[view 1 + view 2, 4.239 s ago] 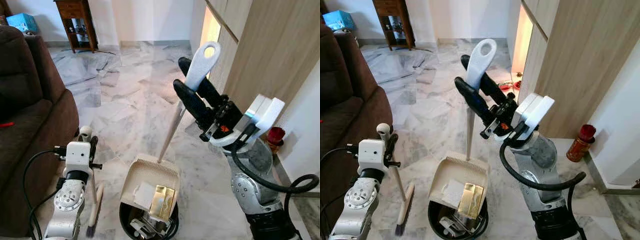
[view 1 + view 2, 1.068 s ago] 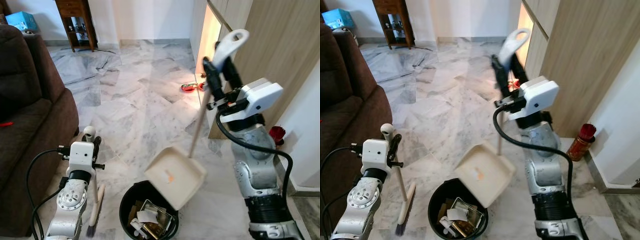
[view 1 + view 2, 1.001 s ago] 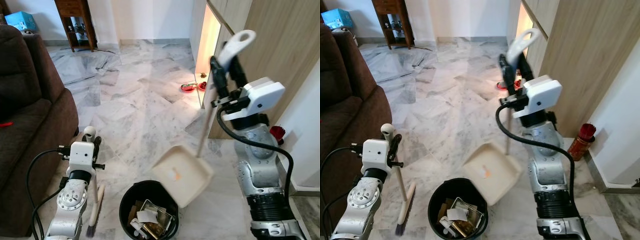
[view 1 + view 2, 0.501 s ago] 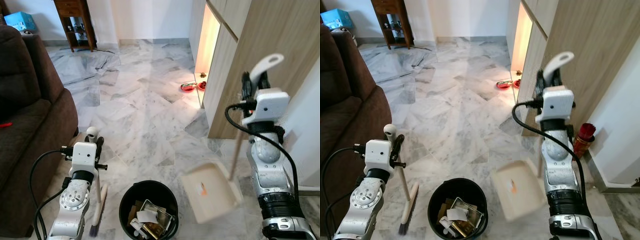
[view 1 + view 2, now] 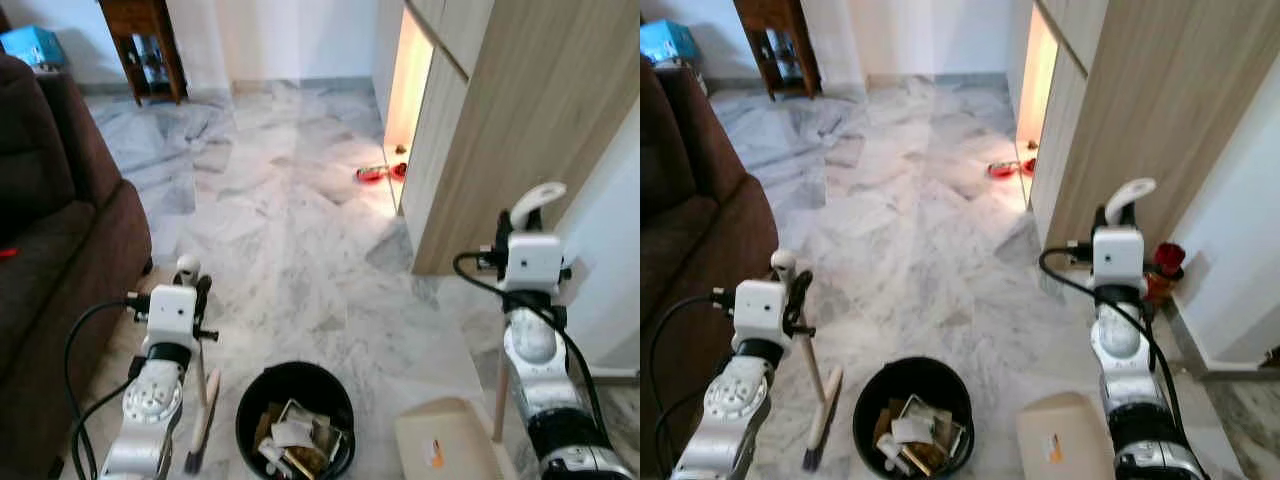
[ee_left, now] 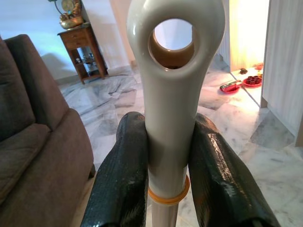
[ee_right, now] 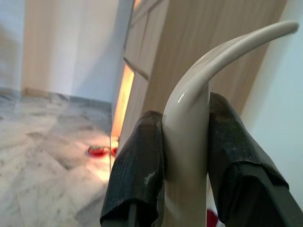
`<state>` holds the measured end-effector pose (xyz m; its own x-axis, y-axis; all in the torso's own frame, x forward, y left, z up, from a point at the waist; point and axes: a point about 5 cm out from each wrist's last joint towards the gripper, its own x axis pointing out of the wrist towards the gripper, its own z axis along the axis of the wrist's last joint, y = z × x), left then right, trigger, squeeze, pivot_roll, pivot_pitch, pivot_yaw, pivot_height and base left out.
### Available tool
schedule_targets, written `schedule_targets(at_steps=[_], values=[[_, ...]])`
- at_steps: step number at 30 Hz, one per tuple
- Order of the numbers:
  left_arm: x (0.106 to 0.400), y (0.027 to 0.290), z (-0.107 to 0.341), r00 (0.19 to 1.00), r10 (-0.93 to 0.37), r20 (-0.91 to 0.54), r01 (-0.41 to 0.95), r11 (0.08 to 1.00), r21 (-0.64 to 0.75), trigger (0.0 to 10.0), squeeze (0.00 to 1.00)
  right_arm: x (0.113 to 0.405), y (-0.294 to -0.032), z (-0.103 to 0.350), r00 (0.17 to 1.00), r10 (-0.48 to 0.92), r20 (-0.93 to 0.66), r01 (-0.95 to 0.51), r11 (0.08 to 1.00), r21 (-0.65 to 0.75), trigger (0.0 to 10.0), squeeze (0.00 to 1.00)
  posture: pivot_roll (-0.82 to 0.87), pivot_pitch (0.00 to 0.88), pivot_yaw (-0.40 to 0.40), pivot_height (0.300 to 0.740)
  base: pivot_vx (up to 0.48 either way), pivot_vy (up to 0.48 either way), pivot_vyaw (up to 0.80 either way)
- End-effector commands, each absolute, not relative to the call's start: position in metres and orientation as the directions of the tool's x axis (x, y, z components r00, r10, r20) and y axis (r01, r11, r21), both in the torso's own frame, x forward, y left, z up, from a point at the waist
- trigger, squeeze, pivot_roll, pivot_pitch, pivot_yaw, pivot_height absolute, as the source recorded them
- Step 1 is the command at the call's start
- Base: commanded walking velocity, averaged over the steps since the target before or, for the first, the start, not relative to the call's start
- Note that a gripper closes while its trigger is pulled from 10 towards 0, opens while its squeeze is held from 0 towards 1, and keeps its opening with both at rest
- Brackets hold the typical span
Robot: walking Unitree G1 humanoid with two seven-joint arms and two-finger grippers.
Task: Sweep floor
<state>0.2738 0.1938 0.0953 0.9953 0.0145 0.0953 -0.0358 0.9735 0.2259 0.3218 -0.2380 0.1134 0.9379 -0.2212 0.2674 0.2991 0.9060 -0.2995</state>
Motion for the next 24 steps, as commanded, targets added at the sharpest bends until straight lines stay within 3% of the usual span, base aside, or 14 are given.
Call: schedule_targets(at_steps=[1, 12, 24], values=[[0.273, 0.193, 0.102, 0.991, -0.005, 0.136, -0.028, 0.971, 0.237, 10.0, 0.00, 0.322, -0.241, 0.116, 0.930, -0.236, 0.283, 0.315, 0.907, -0.280, 10.0, 0.00, 0.05, 0.000, 0.034, 0.740, 0.000, 0.000, 0.00], [0.271, 0.190, 0.101, 0.992, -0.018, 0.128, -0.011, 0.975, 0.221, 10.0, 0.00, 0.319, -0.247, 0.097, 0.927, -0.313, 0.208, 0.341, 0.933, -0.114, 10.0, 0.00, 0.05, 0.000, 0.032, 0.740, 0.000, 0.000, 0.00], [0.269, 0.188, 0.100, 0.992, -0.027, 0.122, 0.005, 0.984, 0.179, 10.0, 0.00, 0.317, -0.247, 0.093, 0.934, -0.298, 0.198, 0.324, 0.939, -0.115, 10.0, 0.00, 0.05, 0.000, 0.033, 0.740, 0.000, 0.000, 0.00]])
